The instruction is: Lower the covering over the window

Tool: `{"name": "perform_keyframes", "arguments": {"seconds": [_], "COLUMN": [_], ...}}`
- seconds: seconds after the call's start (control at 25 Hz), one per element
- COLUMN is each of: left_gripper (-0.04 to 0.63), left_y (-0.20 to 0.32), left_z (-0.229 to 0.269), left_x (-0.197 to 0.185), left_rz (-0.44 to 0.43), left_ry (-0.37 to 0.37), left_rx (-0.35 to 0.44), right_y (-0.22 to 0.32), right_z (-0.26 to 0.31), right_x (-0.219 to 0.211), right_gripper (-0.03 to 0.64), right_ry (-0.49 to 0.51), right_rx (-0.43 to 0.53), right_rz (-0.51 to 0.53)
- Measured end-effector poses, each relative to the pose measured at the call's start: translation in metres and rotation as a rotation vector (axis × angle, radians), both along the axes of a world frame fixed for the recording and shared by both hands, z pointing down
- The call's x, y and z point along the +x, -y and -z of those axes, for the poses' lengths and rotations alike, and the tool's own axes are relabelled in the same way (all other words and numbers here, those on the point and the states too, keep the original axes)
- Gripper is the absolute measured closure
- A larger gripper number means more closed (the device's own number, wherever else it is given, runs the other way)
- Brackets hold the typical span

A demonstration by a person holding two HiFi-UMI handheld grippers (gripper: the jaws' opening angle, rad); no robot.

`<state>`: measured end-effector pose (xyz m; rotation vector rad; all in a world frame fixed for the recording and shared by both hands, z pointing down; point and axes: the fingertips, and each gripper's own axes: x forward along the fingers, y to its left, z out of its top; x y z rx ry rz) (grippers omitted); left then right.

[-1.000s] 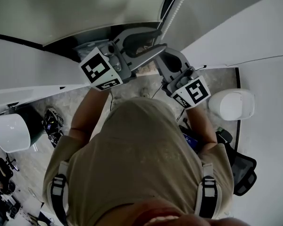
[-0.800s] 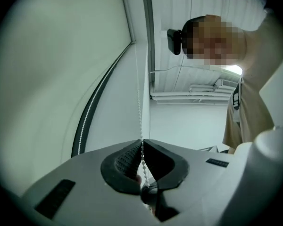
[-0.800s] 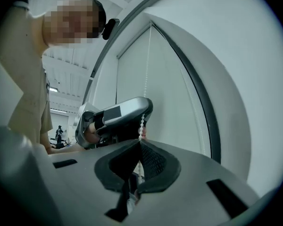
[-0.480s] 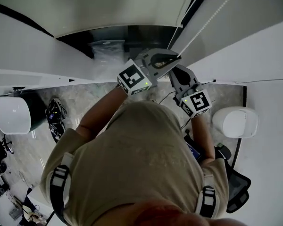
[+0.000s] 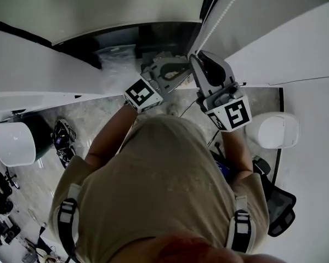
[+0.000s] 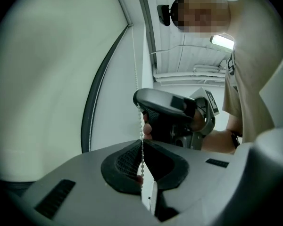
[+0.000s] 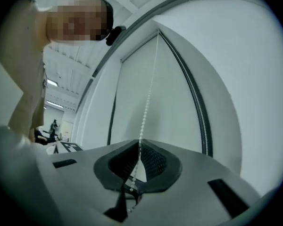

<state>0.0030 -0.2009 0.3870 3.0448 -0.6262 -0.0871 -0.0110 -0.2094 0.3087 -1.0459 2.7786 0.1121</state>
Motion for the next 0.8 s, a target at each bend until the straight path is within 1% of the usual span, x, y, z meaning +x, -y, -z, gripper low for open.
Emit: {"name": "perform_keyframes", "arguments": {"seconds": [0.04, 0.08, 0.12, 0.2, 0.24, 0.28, 0.32, 0.36, 0.44, 0.52, 0.56, 0.6, 0.64, 0.68, 0.72, 0.76, 0.8], "left_gripper": [0.572, 0.572, 0.572, 0.569, 0.501, 0.460, 0.459, 0.454, 0.453, 0.454, 0.529, 0.577, 0.578, 0.580, 0.581, 0.581, 0.583], "left_y": [-0.003, -0.006, -0.007, -0.003, 0.003, 0.009, 0.013, 0.015, 0.011, 0.006, 0.006, 0.006, 0.006, 0.008, 0.010, 0.011, 0.008], "left_z": [-0.005, -0.008, -0.007, 0.003, 0.012, 0.026, 0.044, 0.065, 0.105, 0.125, 0.127, 0.126, 0.123, 0.115, 0.095, 0.061, 0.019], "left_x": [-0.001, -0.004, -0.011, -0.032, -0.044, -0.053, -0.055, -0.049, -0.025, 0.001, 0.009, 0.012, 0.012, 0.009, 0.009, 0.010, 0.013], "left_rz": [-0.010, -0.021, -0.034, -0.048, -0.040, -0.024, -0.011, -0.012, -0.053, -0.081, -0.076, -0.066, -0.056, -0.043, -0.026, -0.015, -0.019], "left_ry": [-0.004, -0.021, -0.056, -0.179, -0.246, -0.293, -0.314, -0.312, -0.277, -0.217, -0.187, -0.171, -0.164, -0.137, -0.062, 0.051, 0.151], "left_rx": [-0.013, -0.027, -0.043, -0.089, -0.106, -0.102, -0.076, -0.034, 0.042, 0.065, 0.066, 0.068, 0.073, 0.082, 0.095, 0.099, 0.073], "right_y": [0.002, 0.003, 0.003, 0.005, 0.007, 0.007, 0.005, 0.001, -0.009, -0.018, -0.020, -0.023, -0.025, -0.027, -0.028, -0.027, -0.025], "right_z": [-0.002, -0.005, -0.007, -0.019, -0.031, -0.043, -0.052, -0.055, -0.052, -0.049, -0.050, -0.050, -0.050, -0.046, -0.038, -0.027, -0.015], "right_x": [-0.001, -0.002, -0.001, 0.001, 0.002, 0.002, 0.003, 0.003, -0.001, -0.006, -0.008, -0.008, -0.006, -0.002, 0.006, 0.016, 0.026], "right_gripper": [0.597, 0.600, 0.601, 0.603, 0.603, 0.603, 0.603, 0.603, 0.603, 0.603, 0.603, 0.603, 0.603, 0.603, 0.601, 0.543, 0.506], "right_ry": [-0.009, -0.006, 0.001, -0.012, -0.032, -0.049, -0.056, -0.054, -0.046, -0.044, -0.046, -0.048, -0.042, -0.012, 0.051, 0.128, 0.185], "right_rx": [-0.009, -0.019, -0.022, -0.030, -0.056, -0.089, -0.118, -0.134, -0.138, -0.132, -0.129, -0.125, -0.123, -0.126, -0.136, -0.148, -0.149], "right_rz": [-0.020, -0.033, -0.042, -0.060, -0.058, -0.047, -0.029, -0.006, 0.039, 0.070, 0.078, 0.086, 0.101, 0.118, 0.129, 0.125, 0.100]}}
